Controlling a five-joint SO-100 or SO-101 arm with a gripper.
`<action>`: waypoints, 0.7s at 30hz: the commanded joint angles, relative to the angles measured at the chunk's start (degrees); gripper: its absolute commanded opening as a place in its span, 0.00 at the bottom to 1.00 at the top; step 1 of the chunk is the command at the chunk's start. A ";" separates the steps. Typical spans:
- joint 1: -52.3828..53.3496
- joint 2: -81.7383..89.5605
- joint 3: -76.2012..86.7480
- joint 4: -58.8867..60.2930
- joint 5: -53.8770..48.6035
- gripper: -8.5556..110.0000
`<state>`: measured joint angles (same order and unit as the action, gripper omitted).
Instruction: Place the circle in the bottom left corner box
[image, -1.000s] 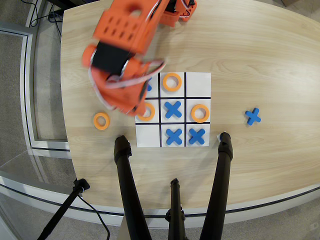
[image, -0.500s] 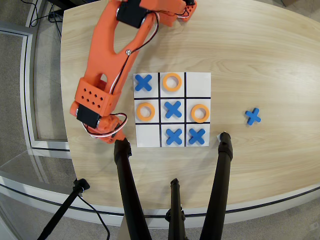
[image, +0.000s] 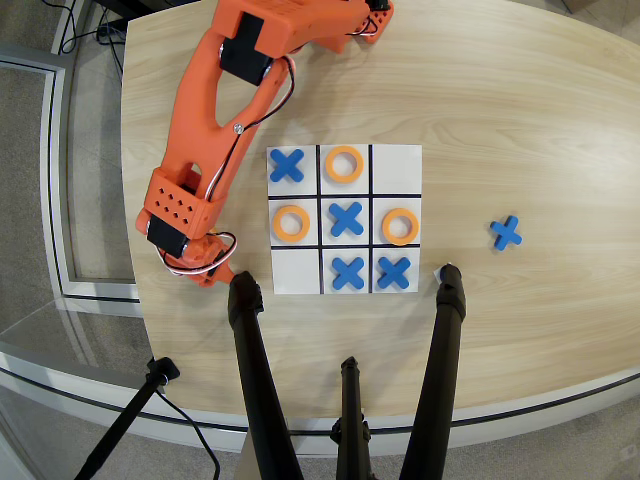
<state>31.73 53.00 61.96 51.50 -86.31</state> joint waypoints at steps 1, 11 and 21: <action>0.79 -0.44 -2.37 -1.23 -1.05 0.27; 2.29 -3.87 -1.85 -0.88 -1.93 0.27; 2.29 -1.93 -1.05 14.15 0.00 0.27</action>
<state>35.07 49.66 61.44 62.75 -87.45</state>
